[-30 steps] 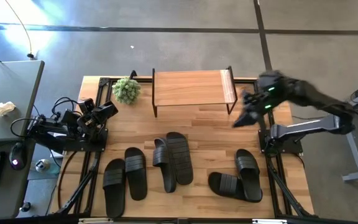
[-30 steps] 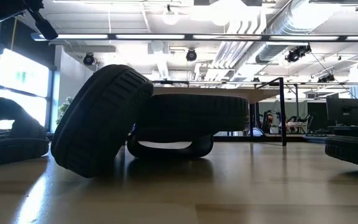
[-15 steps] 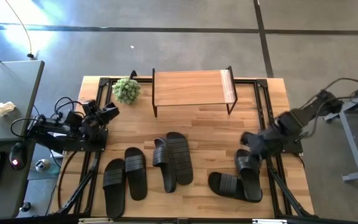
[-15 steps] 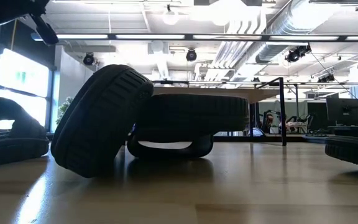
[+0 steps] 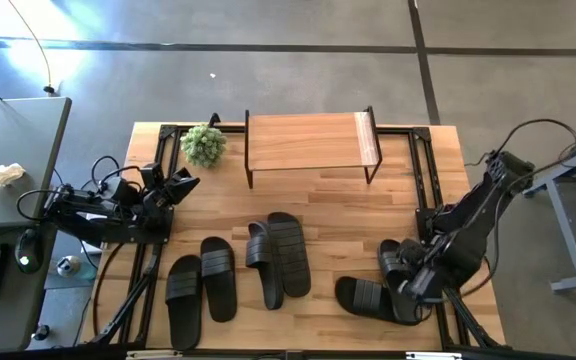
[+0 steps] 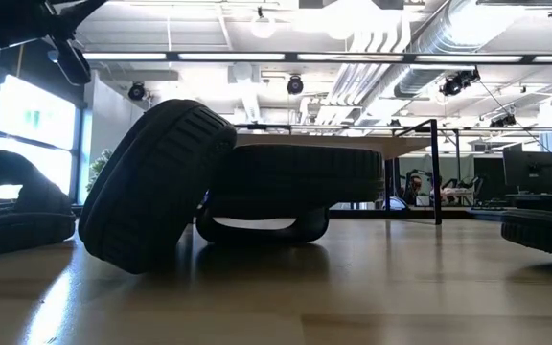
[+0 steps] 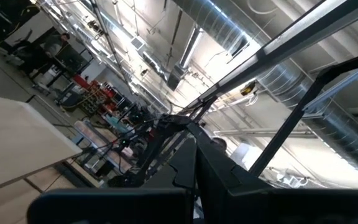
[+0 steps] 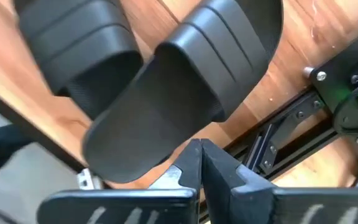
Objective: Pick and place slides into the shelf
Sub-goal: Put the black slipper under the shelf
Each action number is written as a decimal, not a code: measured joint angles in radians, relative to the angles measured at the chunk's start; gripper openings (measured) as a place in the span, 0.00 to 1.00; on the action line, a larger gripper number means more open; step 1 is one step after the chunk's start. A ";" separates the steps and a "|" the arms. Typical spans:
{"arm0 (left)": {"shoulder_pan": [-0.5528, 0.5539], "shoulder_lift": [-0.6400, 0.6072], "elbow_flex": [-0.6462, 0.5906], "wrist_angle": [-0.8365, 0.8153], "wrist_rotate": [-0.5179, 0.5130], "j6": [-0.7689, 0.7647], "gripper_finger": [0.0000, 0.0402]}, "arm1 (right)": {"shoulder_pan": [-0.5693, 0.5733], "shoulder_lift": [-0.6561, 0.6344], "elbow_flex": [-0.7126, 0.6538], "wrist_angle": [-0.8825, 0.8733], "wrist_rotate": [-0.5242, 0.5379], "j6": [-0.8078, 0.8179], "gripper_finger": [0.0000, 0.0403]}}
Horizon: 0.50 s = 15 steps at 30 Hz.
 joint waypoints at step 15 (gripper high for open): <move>0.000 0.000 0.000 -0.029 0.002 0.000 0.00 | 0.057 0.152 0.000 0.038 0.084 0.006 0.19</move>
